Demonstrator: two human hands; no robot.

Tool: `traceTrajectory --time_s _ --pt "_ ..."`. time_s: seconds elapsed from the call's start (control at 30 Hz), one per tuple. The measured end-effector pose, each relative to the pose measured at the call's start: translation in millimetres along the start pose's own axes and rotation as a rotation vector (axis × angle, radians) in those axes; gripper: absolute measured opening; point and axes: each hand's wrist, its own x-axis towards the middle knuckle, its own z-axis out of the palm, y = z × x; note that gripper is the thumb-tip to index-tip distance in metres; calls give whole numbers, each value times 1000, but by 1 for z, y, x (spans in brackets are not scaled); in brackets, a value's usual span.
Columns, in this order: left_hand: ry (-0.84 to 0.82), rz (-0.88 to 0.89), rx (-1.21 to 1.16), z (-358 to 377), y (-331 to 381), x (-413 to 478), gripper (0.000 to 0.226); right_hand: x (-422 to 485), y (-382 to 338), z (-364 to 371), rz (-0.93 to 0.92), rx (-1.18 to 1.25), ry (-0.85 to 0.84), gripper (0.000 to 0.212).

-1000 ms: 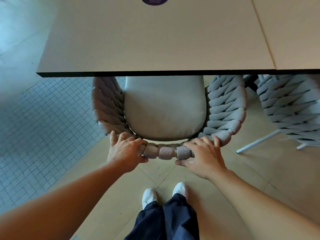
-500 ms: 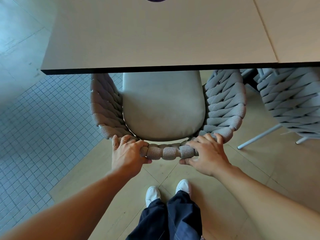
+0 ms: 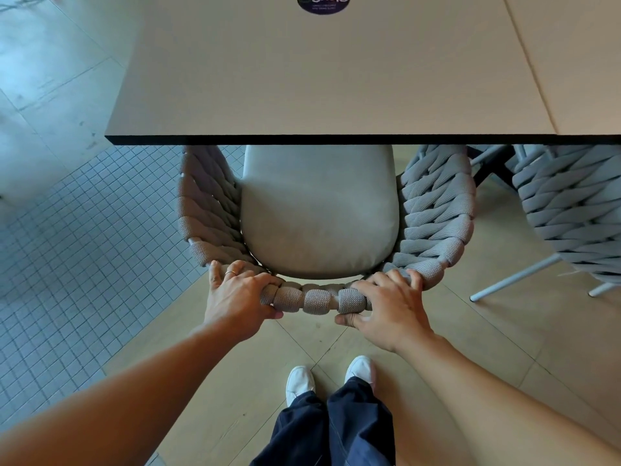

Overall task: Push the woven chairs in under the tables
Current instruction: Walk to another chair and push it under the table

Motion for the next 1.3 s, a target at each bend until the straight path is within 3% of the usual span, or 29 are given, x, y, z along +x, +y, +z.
traceTrajectory --time_s 0.53,0.8,1.3 --pt "19 -31 -54 6 -1 -13 60 -3 -2 -5 -16 24 -38 89" --pt "-20 -56 -65 -4 -14 -7 56 1 -18 0 -10 21 -18 75" --pt "12 -97 -87 7 -12 -18 61 -1 -17 -1 -33 10 -47 84"
